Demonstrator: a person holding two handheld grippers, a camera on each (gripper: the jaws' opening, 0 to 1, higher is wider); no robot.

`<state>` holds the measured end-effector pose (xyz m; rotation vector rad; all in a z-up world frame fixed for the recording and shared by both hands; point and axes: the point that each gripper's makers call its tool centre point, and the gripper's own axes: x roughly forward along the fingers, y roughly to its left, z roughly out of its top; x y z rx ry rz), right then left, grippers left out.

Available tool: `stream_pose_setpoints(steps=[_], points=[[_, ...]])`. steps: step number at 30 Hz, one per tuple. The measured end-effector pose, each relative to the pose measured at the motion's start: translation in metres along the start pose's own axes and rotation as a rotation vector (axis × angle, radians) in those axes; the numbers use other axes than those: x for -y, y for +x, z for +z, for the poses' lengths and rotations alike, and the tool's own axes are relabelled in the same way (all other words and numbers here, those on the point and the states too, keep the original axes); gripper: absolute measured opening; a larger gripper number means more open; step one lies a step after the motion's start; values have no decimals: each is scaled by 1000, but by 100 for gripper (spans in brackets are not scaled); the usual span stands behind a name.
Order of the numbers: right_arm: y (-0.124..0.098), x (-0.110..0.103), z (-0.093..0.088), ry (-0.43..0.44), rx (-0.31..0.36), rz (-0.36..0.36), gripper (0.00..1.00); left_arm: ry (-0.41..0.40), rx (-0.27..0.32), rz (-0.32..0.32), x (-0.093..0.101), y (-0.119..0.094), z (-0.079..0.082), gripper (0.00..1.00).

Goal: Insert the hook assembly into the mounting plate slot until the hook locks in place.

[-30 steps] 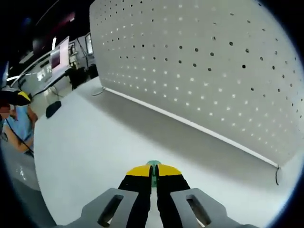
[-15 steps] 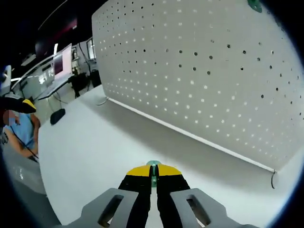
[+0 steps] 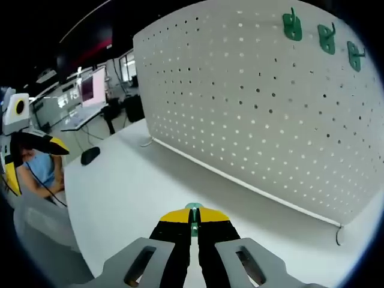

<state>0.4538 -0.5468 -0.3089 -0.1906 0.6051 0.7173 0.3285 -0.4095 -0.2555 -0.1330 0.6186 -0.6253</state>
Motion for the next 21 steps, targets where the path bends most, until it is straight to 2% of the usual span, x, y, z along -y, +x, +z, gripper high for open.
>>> stream_pose_setpoints(steps=[9, 14, 16, 21], points=[[-24, -11, -4, 2, 16, 17, 1, 7, 12, 9, 6, -5, -2, 84], [-39, -27, -5, 3, 15, 44, 1, 6, 0, 12, 13, -3, -10, 84], [-43, -31, -5, -3, 18, 53, 1, 12, -25, 26, 11, -2, -16, 83], [-59, -55, -3, -4, 41, 114, 1, -2, -27, 18, 13, -4, -18, 82]])
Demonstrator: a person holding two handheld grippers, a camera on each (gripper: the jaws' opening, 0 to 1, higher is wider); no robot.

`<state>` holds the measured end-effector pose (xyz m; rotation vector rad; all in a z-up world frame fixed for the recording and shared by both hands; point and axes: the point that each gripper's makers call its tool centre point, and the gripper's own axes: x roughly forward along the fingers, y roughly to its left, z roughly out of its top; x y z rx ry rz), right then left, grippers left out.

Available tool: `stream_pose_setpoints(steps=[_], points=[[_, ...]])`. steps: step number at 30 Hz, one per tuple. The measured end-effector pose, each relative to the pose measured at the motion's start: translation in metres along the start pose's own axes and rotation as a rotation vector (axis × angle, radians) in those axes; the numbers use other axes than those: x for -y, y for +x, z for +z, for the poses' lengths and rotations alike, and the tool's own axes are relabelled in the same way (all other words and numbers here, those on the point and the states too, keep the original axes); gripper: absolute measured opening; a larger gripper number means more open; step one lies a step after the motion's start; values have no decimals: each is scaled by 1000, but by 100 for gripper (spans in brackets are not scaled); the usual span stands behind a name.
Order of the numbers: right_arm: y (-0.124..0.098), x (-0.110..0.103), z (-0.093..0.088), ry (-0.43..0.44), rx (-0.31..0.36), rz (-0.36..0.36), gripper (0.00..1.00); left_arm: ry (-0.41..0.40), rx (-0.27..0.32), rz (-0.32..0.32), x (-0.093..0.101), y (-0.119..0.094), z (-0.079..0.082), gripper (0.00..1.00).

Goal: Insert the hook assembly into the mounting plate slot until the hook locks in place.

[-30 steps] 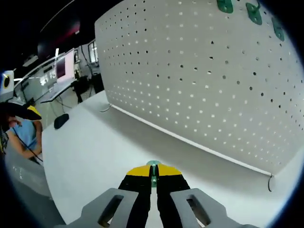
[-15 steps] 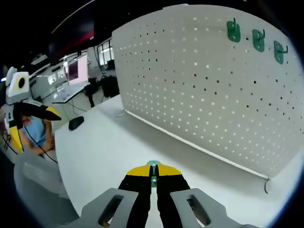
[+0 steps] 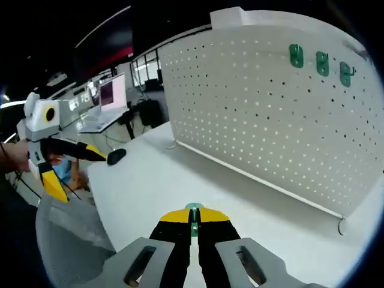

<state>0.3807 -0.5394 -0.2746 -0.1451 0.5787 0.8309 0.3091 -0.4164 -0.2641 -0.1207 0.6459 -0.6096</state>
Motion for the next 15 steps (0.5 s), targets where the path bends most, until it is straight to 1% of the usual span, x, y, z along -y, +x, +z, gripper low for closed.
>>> stream_pose_setpoints(steps=[2, 3, 8, 11, 13, 15], points=[[-4, -14, 3, -6, 23, 31, 1, 2, -6, 11, -1, -1, -2, 82], [-4, -22, 2, 44, 35, 63, 1, 4, -10, 15, -2, -1, -3, 82], [-8, -40, 3, 67, 55, 105, 1, -7, -10, 3, 3, -1, -4, 80], [-10, -50, 4, 57, 62, 123, 1, -14, -8, -5, 5, -2, -4, 79], [-13, -59, 7, 63, 79, 142, 1, -15, -5, -11, 7, -3, -4, 78], [-15, -69, 10, 118, 99, 184, 1, -18, -9, -16, 8, -2, -5, 76]])
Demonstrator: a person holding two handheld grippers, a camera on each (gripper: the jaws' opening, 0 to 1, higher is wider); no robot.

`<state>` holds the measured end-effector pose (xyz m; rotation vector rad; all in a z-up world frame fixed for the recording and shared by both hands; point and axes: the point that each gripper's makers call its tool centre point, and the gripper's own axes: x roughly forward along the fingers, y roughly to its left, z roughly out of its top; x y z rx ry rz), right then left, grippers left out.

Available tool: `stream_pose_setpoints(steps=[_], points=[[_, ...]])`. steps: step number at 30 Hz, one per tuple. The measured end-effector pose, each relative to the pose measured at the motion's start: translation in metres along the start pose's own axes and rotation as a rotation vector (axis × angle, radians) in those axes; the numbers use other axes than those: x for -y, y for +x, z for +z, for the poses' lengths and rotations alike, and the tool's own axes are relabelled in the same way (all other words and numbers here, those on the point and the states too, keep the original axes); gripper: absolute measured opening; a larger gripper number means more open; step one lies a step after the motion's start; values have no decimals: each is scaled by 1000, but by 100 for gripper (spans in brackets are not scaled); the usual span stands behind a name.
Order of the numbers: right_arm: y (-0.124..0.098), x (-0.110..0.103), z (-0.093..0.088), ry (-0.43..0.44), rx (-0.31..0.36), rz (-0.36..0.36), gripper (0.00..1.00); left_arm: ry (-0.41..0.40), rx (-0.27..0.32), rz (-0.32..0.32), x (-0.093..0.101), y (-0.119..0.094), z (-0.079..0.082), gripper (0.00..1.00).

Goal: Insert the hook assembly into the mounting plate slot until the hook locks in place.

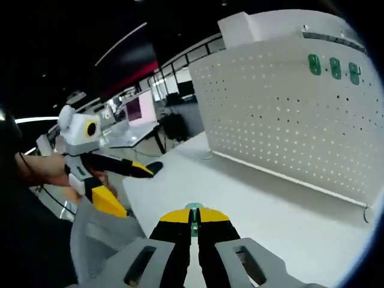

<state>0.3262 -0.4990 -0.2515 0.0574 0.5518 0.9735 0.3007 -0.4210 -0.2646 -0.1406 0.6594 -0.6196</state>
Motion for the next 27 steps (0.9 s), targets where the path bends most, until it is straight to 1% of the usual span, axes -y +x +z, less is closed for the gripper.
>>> stream_pose_setpoints(steps=[1, 3, 4, 7, 10, 11, 12, 14, 15, 20, 21, 22, 24, 25, 27], points=[[-1, -3, 1, -8, 7, 8, 1, -2, -1, -2, 1, 0, 0, 75], [-1, -10, 0, -24, -2, 17, 1, -19, 12, -8, 2, -1, 1, 73], [-1, -14, 1, -29, 4, 25, 1, -39, 19, -16, 3, -1, 3, 72], [-1, -25, 4, -24, 13, 58, 1, -75, 44, -36, 5, -4, 7, 68], [1, -35, 7, -62, 15, 87, 1, -92, 44, -56, 7, -4, 7, 66], [1, -39, 8, -86, 17, 96, 1, -92, 44, -59, 8, -4, 7, 66], [2, -43, 9, -143, 11, 114, 1, -91, 44, -63, 8, -4, 8, 65], [1, -51, 9, -180, 10, 131, 1, -95, 43, -74, 10, -4, 8, 62], [1, -56, 11, -191, 21, 149, 1, -99, 44, -79, 10, -4, 8, 60], [-1, -63, 11, -199, 24, 177, 1, -136, 53, -107, 13, -5, 9, 50], [-1, -64, 10, -210, 21, 182, 1, -150, 54, -125, 15, -6, 10, 47], [-2, -64, 10, -226, 20, 183, 1, -159, 55, -142, 18, -6, 10, 43], [-4, -68, 11, -227, 27, 209, 1, -187, 52, -177, 24, -6, 9, 36], [-5, -70, 14, -231, 46, 226, 1, -202, 53, -184, 25, -6, 9, 33], [-7, -73, 15, -239, 52, 247, 1, -217, 52, -198, 27, -5, 7, 31]])
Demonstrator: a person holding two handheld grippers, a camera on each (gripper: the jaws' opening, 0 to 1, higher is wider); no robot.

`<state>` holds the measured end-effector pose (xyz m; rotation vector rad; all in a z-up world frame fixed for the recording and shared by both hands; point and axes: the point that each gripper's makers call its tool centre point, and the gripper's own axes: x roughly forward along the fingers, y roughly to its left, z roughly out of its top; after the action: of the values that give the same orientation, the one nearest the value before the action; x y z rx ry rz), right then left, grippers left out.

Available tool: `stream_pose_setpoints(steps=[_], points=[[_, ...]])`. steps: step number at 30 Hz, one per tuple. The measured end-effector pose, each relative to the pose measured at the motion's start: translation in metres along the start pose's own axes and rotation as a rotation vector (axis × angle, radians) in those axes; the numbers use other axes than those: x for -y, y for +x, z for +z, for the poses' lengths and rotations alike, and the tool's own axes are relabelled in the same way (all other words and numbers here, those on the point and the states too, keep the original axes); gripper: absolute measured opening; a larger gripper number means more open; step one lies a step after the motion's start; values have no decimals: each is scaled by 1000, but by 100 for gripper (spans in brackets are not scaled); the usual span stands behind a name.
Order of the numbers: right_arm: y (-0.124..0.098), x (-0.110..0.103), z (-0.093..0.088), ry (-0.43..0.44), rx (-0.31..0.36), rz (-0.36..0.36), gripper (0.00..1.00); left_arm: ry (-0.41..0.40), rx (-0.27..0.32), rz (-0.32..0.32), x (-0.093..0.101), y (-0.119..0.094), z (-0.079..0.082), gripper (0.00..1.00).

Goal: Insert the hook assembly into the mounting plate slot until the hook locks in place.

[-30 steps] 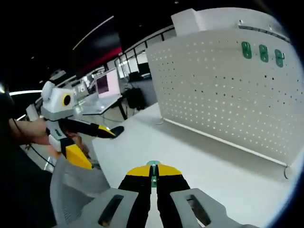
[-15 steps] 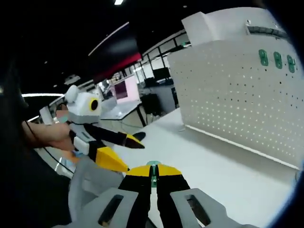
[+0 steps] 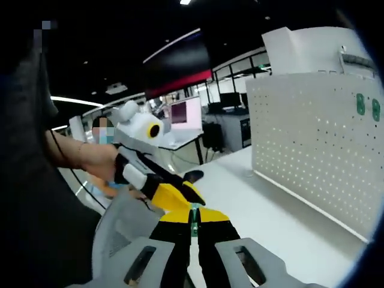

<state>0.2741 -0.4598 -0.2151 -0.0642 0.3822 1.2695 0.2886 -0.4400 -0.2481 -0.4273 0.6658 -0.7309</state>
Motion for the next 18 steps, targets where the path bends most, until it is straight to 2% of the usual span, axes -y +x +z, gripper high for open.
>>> stream_pose_setpoints(steps=[5, 12, 15, 16, 18], points=[[-2, -4, 4, -80, 6, 38, 1, -62, -13, -35, 3, 0, -5, 25], [-2, -8, 6, -113, 12, 92, 0, -117, -17, -95, 15, 1, -4, 15], [-3, -11, 10, -134, 28, 122, 0, -187, -8, -164, 26, 0, -2, 8], [-3, -11, 11, -141, 32, 126, 0, -187, -5, -148, 22, 1, -3, 8], [-4, -11, 11, -147, 32, 132, 0, -216, -3, -163, 25, 0, -3, 8]])
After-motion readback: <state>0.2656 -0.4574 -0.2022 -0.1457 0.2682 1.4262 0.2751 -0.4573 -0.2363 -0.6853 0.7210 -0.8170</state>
